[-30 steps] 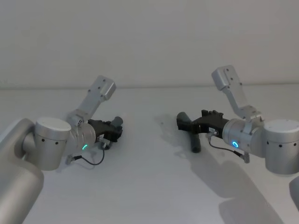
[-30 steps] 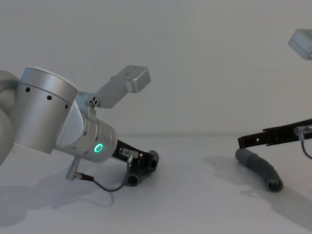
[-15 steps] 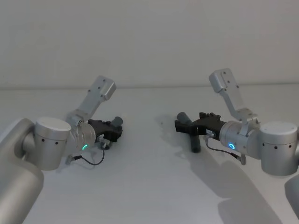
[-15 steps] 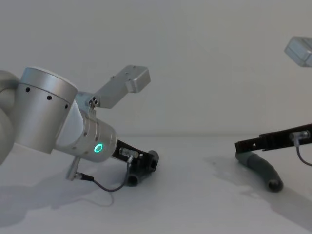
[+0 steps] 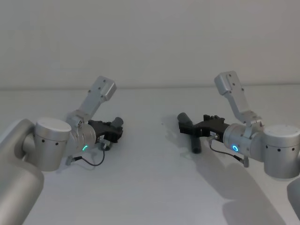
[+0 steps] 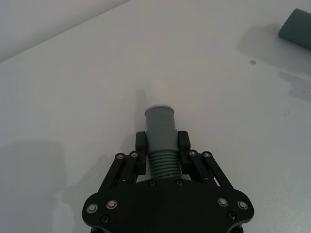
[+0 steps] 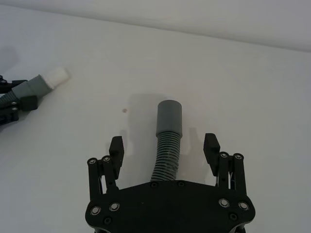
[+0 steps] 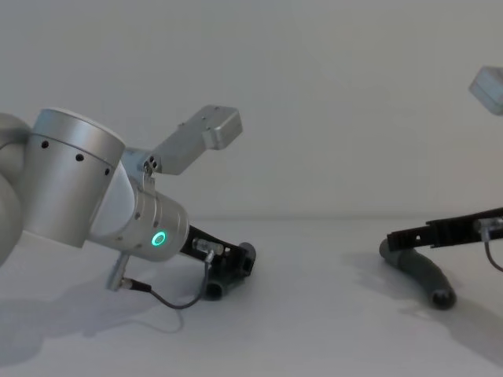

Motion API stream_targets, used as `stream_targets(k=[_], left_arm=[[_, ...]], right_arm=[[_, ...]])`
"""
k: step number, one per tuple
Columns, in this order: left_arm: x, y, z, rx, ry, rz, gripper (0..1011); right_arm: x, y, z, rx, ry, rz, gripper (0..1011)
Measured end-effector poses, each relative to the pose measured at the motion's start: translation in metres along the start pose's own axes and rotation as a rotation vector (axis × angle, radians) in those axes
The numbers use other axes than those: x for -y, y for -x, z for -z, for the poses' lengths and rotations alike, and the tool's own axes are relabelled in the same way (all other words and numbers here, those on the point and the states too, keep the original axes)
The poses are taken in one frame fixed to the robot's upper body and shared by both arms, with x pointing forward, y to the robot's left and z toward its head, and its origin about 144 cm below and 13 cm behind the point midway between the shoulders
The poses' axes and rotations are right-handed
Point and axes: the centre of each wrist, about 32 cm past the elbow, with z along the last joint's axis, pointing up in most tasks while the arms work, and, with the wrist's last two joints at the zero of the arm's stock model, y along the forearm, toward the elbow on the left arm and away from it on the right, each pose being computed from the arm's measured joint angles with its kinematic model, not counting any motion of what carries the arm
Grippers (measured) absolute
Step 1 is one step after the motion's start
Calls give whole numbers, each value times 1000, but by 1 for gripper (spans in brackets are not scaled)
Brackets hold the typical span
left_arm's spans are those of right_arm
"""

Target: Use both hands to pick up one end of the pipe from the table, align the ends, and insert them.

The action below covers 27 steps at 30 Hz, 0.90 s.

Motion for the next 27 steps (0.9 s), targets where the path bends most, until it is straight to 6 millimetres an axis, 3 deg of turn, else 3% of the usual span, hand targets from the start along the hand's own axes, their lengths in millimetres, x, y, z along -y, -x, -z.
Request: stream_targets(k=[27], left_arm=[[0, 0, 0, 0, 0, 0, 345]], right_arm=[[-23, -15, -3, -16, 32, -47, 1000]])
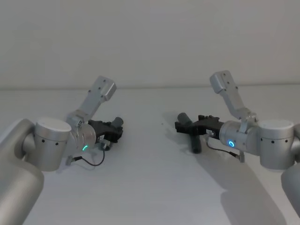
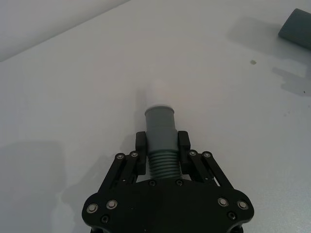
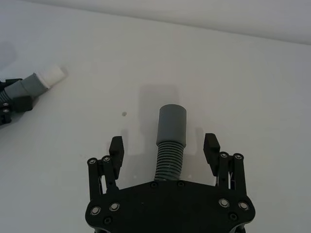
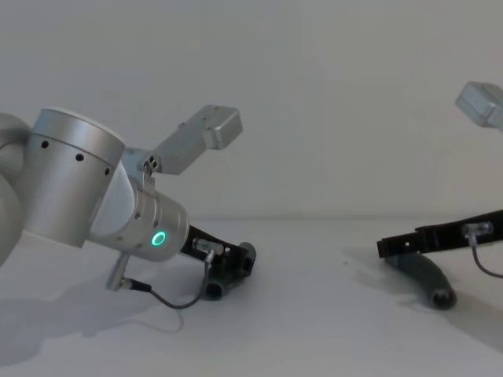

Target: Use both hands to pick up one end of the pipe from the table, align the ends, and insert them.

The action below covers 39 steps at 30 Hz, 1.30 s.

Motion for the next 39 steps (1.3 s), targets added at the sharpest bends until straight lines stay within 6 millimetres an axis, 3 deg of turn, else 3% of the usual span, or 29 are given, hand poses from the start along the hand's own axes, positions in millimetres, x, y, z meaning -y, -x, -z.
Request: stream_targets(k=[39], left_arm=[[0, 0, 0, 0, 0, 0, 345]], right_arm=[[-8, -4, 1, 86, 45, 0, 1000]])
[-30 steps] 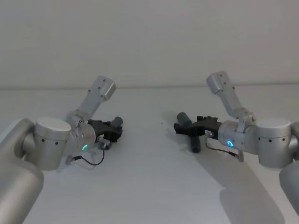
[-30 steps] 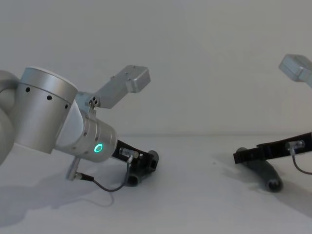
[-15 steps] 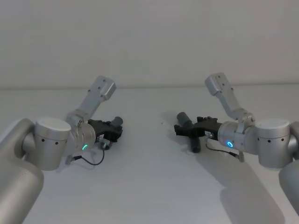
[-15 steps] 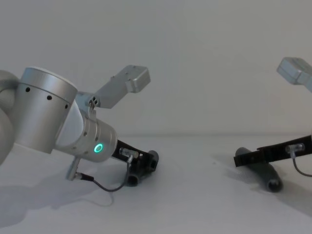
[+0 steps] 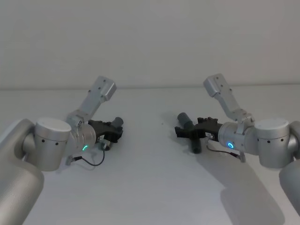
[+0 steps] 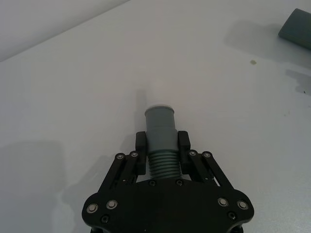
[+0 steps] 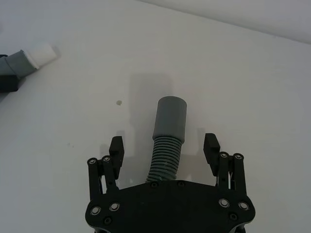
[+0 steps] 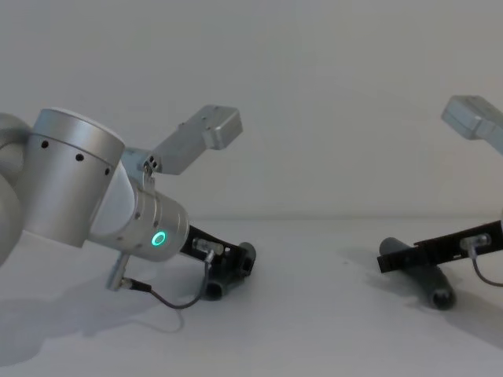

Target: Use both hands to pick up one end of the pipe from the table, align the ends, and insert them.

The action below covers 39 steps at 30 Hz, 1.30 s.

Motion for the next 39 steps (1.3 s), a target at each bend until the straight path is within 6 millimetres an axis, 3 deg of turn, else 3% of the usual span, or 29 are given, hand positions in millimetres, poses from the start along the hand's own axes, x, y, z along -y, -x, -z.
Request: stream_targets(k=[17, 21, 35, 36, 39], left_arm=[[0, 0, 0, 0, 0, 0, 345], [0, 0, 0, 0, 0, 0, 345], [0, 0, 0, 0, 0, 0, 345], [0, 0, 0, 0, 0, 0, 346], [0, 0, 0, 0, 0, 0, 345]], right_arm=[[-1, 1, -1, 39, 21, 9, 977], [-1, 1, -1, 43, 22, 10, 903], [-1, 2, -2, 51, 25, 13, 461], [-1, 2, -2, 51, 25, 13, 384], [-1, 2, -2, 51, 25, 13, 318]])
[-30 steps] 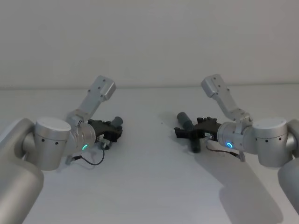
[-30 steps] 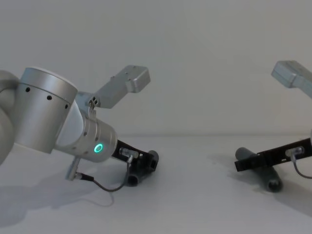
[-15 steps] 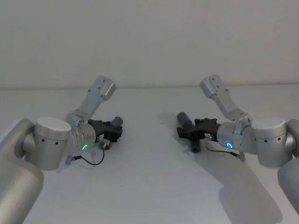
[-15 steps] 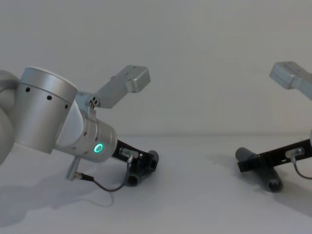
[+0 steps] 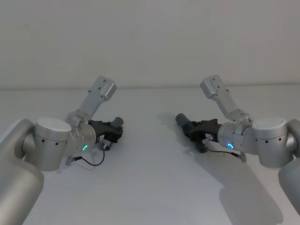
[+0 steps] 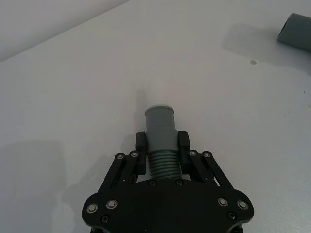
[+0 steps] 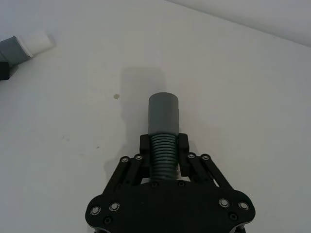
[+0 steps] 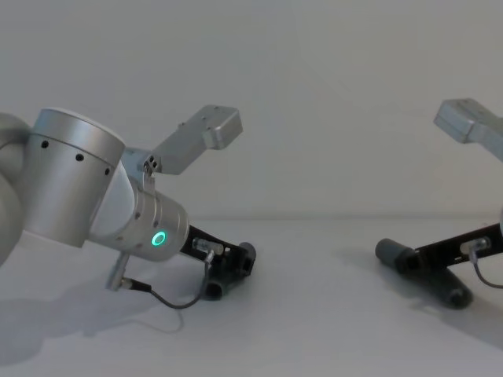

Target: Use both hands to pick up one end of the pipe from the table, align the ends, and insert them.

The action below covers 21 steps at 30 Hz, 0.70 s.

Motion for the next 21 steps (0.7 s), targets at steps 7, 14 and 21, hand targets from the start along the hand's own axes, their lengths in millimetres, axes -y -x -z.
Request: stream_targets(k=[7, 14, 21], left_arm=[[0, 0, 0, 0, 0, 0, 345], [0, 0, 0, 0, 0, 0, 345], [0, 0, 0, 0, 0, 0, 345]], right_arm=[[0, 0, 0, 1, 0, 0, 249], [0, 0, 0, 2, 1, 0, 248], [0, 0, 0, 2, 1, 1, 245]])
